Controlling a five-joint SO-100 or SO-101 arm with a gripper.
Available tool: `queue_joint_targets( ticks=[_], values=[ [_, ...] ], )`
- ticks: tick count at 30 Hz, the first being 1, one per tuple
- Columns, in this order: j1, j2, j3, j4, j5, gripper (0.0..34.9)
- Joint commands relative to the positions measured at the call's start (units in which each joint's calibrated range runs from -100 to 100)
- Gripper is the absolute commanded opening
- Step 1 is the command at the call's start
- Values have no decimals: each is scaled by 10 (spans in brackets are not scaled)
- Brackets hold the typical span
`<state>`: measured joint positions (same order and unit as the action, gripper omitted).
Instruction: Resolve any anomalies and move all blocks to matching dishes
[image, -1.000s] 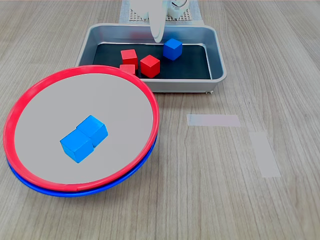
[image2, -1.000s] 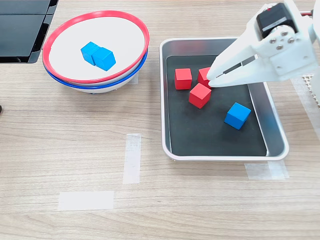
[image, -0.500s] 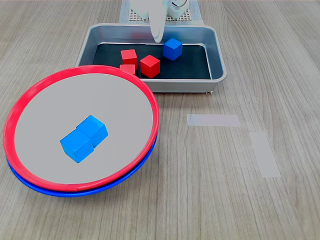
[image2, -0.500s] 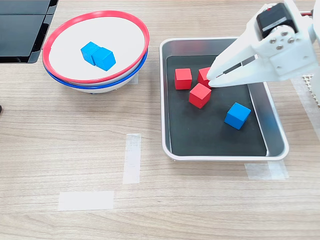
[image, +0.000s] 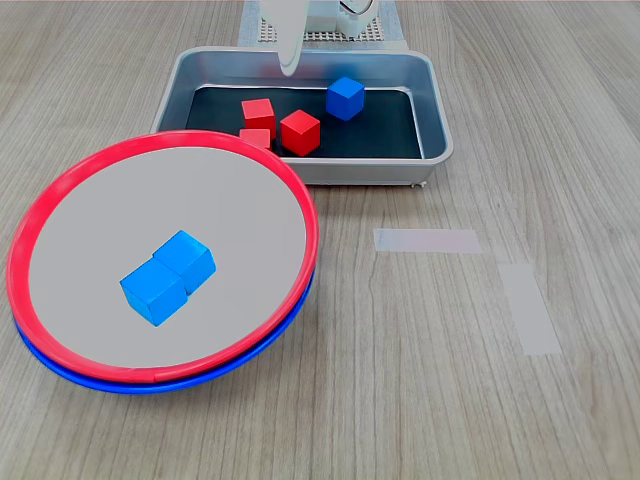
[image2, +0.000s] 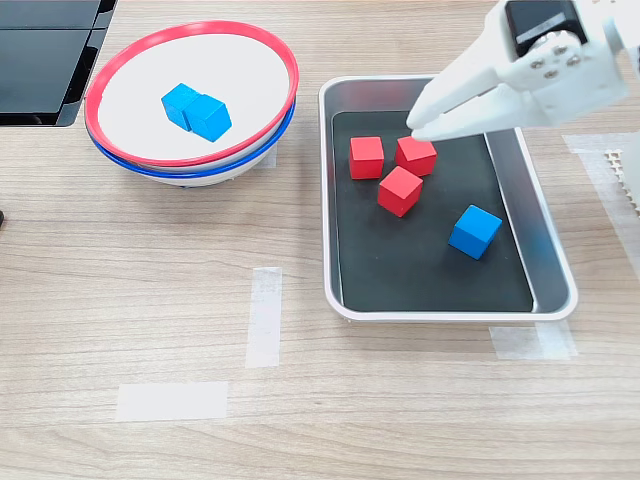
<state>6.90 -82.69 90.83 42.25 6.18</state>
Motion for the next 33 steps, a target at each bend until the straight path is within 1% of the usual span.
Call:
queue_joint_targets(
  ticks=[1, 6, 7, 8, 9, 13, 17, 19, 22, 24, 25, 27, 31, 33],
  values=[
    [53, 212, -163, -44, 34, 38],
    [64, 404, -301, -61, 50, 46],
    [64, 438, -324, -60, 55, 62],
    [67, 481, -354, -69, 55, 86],
    [68, 512, -373, -75, 59, 99],
    [74, 580, -408, -99, 68, 116],
    [76, 624, -439, -106, 71, 126],
    [78, 653, -459, -107, 74, 121],
    [81, 702, -512, -96, 73, 100],
    [81, 745, -563, -85, 71, 76],
    [83, 763, -587, -77, 70, 71],
    [86, 783, -628, -66, 69, 71],
    [88, 783, -632, -66, 72, 66],
    [87, 786, -637, -65, 74, 30]
  ],
)
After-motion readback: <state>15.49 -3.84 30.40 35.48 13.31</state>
